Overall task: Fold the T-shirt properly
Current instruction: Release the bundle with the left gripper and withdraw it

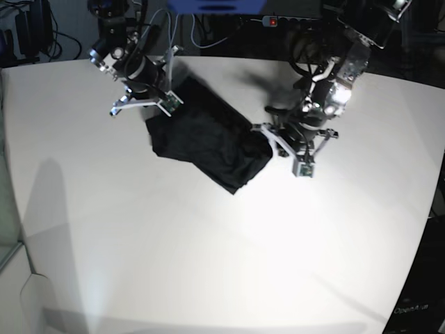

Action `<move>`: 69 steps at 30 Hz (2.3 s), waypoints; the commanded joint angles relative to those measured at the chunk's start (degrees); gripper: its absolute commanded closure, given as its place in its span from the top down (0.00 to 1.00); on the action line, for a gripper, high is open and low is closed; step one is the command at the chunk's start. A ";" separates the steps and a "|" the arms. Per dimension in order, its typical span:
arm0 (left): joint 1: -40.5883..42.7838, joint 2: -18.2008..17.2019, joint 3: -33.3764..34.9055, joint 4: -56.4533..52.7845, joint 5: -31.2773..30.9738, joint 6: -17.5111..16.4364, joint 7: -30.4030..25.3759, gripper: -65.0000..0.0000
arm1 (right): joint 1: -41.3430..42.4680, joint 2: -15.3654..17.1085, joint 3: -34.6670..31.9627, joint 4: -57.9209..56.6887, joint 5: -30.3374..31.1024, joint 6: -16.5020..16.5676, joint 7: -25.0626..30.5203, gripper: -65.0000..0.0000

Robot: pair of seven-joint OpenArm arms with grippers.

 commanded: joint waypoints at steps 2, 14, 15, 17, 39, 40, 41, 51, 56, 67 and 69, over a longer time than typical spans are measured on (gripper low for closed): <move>-1.78 0.57 -3.08 0.29 0.20 0.42 0.19 0.00 | -1.87 -0.32 0.14 -0.19 -0.31 0.89 0.25 0.00; 5.69 0.66 -4.49 8.82 0.11 0.42 6.78 0.00 | 3.31 0.65 10.78 0.16 -0.31 0.89 2.97 0.00; 7.01 0.66 -4.31 8.82 0.20 0.42 6.61 0.00 | 4.02 0.74 12.28 0.16 -0.31 0.89 3.50 0.00; 8.33 0.74 -4.22 8.38 0.29 0.42 6.52 0.00 | 5.51 0.74 14.91 0.16 -0.31 0.89 4.56 0.00; -14.35 14.19 -0.44 -14.22 0.29 0.33 3.36 0.00 | 1.64 -4.01 16.94 5.96 -0.31 0.89 4.56 0.00; -15.32 14.46 0.61 -15.54 0.29 0.33 3.36 0.00 | 0.94 -4.01 16.94 6.22 -0.31 0.89 4.56 0.00; -16.11 15.25 1.84 -16.94 0.29 0.33 3.09 0.00 | 0.24 -4.10 16.67 6.40 -0.31 0.89 4.56 0.00; -21.03 17.80 3.86 -20.55 0.20 0.33 -2.80 0.00 | -0.29 -5.50 16.94 6.49 -0.31 0.89 5.00 0.00; -19.71 13.23 3.86 -9.91 0.20 0.33 -2.89 0.00 | 0.67 -5.59 17.02 7.89 -0.31 0.89 5.00 0.00; -0.90 -0.58 -3.87 7.41 0.29 0.42 -2.89 0.00 | 1.03 -9.36 15.79 11.32 -0.31 0.89 10.45 0.00; 2.97 -1.98 -6.25 8.03 0.46 0.42 -3.94 0.00 | 0.67 -9.36 15.09 11.41 -0.31 0.89 12.29 0.00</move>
